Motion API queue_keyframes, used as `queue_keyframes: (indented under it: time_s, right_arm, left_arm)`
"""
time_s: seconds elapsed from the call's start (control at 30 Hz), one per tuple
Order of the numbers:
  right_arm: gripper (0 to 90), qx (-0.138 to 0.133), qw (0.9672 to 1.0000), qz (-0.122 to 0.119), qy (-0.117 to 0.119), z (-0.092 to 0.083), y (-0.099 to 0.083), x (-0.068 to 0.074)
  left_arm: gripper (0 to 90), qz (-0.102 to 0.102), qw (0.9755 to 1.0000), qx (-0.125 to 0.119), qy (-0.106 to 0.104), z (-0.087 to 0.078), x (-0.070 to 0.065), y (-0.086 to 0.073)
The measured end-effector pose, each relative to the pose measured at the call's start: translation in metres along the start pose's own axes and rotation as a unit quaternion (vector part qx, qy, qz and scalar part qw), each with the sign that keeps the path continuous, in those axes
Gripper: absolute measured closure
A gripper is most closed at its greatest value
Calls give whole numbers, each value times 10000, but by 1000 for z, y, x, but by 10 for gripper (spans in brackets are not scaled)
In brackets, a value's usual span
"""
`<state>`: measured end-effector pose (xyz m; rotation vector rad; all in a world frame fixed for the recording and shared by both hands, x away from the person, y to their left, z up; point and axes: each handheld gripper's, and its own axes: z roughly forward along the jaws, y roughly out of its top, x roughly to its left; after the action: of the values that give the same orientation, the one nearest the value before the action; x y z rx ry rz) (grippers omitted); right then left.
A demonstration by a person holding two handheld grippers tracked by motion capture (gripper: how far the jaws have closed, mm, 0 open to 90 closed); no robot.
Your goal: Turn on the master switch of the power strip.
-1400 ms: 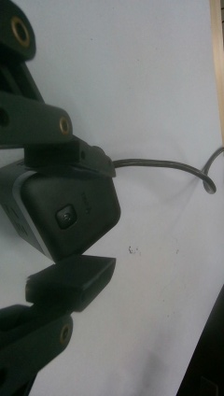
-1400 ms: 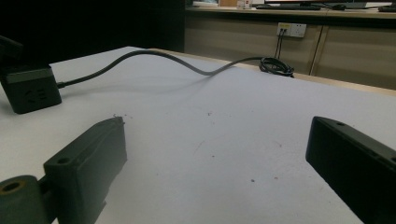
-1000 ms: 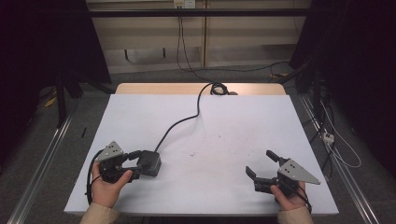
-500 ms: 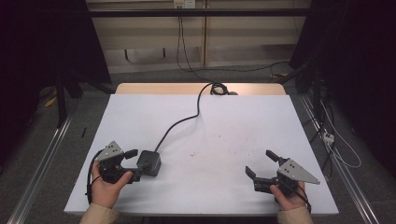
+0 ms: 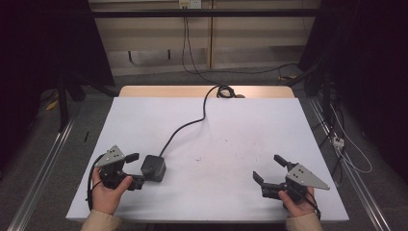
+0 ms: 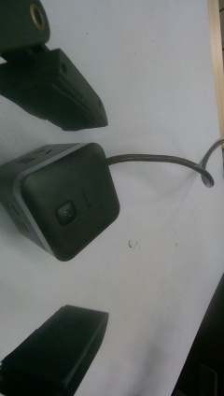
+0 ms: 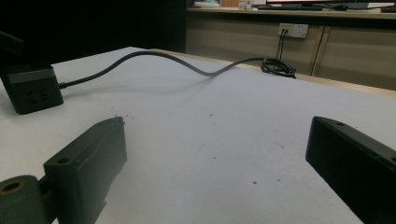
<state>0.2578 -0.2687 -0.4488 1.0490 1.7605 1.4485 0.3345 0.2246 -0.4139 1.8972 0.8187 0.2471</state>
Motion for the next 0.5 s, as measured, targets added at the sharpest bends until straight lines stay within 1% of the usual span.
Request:
queue_keyframes:
  time_s: [0.07, 0.17, 0.23, 0.37, 0.5]
  right_arm:
    - [49, 2, 10000, 0, 0, 0, 0, 0]
    - [49, 3, 10000, -3, 5, 0, 0, 0]
    - [50, 1, 10000, 0, 1, 0, 0, 0]
    - [49, -5, 10000, -3, -5, 0, 0, 0]
    - [49, 3, 10000, -27, 5, 0, 0, 0]
  left_arm:
    - [65, 22, 10000, 1, 15, -1, 1, 0]
    - [65, 62, 10000, 7, -24, -2, 2, 0]
    - [65, 37, 10000, 5, -50, -3, 2, 0]
    - [65, 56, 9999, 8, -97, -4, 4, -1]
    - [62, 112, 9998, 15, -137, -4, 5, -3]
